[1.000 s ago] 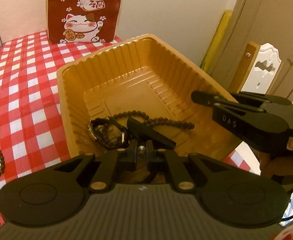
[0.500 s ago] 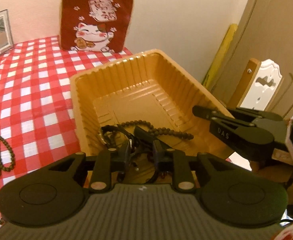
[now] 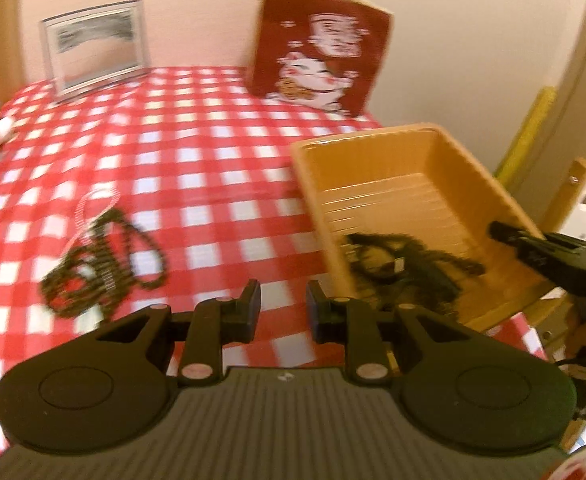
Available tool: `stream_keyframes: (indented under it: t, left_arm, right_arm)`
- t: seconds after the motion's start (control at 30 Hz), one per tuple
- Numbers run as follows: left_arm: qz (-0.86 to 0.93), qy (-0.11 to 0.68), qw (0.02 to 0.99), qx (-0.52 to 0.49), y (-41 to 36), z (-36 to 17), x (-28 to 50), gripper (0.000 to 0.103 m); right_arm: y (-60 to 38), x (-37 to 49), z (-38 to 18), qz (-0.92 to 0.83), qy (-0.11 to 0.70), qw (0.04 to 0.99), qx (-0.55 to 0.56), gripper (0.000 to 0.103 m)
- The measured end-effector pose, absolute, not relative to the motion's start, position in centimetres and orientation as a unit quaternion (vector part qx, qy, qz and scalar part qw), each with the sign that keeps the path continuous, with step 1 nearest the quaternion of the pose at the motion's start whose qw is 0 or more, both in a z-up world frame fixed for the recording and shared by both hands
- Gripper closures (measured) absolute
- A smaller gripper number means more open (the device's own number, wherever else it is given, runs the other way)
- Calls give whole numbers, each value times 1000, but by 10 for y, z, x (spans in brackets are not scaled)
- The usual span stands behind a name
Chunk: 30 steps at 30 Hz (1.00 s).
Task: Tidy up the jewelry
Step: 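Carry the charm into the orange tray and open the left tool, then move the left tool back toward the dark bead strand on the cloth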
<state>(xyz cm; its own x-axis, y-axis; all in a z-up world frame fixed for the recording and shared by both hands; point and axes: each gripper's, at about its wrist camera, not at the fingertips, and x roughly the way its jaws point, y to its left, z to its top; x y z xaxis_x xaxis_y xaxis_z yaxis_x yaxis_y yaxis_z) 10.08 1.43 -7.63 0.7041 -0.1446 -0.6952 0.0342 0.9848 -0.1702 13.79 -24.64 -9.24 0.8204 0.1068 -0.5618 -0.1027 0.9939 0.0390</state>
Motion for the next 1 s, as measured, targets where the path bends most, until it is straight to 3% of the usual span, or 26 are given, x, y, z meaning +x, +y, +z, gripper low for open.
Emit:
stream_keyframes:
  t: [1.0]
  left_arm:
    - [52, 411, 908, -70, 81, -103, 76, 82]
  right_arm:
    - [-247, 140, -95, 41, 305, 951, 2, 98]
